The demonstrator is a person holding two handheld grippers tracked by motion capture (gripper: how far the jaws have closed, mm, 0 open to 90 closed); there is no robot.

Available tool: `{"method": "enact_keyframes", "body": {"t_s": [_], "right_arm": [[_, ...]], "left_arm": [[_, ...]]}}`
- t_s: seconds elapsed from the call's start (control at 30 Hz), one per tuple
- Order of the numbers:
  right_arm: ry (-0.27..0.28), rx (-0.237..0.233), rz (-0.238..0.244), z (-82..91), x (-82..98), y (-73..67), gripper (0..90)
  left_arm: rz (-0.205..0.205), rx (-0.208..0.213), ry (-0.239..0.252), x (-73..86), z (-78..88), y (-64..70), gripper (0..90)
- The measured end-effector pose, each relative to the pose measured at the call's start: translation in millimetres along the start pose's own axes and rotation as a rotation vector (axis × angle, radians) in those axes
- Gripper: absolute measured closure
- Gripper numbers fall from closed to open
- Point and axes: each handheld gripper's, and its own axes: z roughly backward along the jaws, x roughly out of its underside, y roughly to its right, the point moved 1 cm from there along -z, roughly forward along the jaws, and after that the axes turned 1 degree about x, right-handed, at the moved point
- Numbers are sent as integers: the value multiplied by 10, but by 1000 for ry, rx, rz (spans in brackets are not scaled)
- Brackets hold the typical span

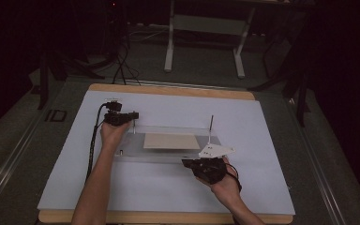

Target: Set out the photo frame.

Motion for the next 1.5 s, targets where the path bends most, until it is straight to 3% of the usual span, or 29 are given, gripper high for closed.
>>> {"method": "enact_keyframes", "body": {"t_s": [0.37,0.53,0.77,0.87,1.03,1.5], "right_arm": [[27,4,-11,30,-153,69,900],[24,-1,-14,39,-215,100,900],[36,0,-22,46,-295,142,900],[43,0,-23,50,-338,167,900],[47,-3,-32,55,-400,206,900],[55,1,-51,54,-517,295,900]], "left_arm": [[-38,-16,2,-11,94,-19,695],[-54,17,34,-43,188,13,668],[-119,24,29,-61,325,87,632],[-163,50,32,-69,398,143,608],[-229,56,21,-46,490,242,596],[-244,49,79,79,716,287,592]]}}
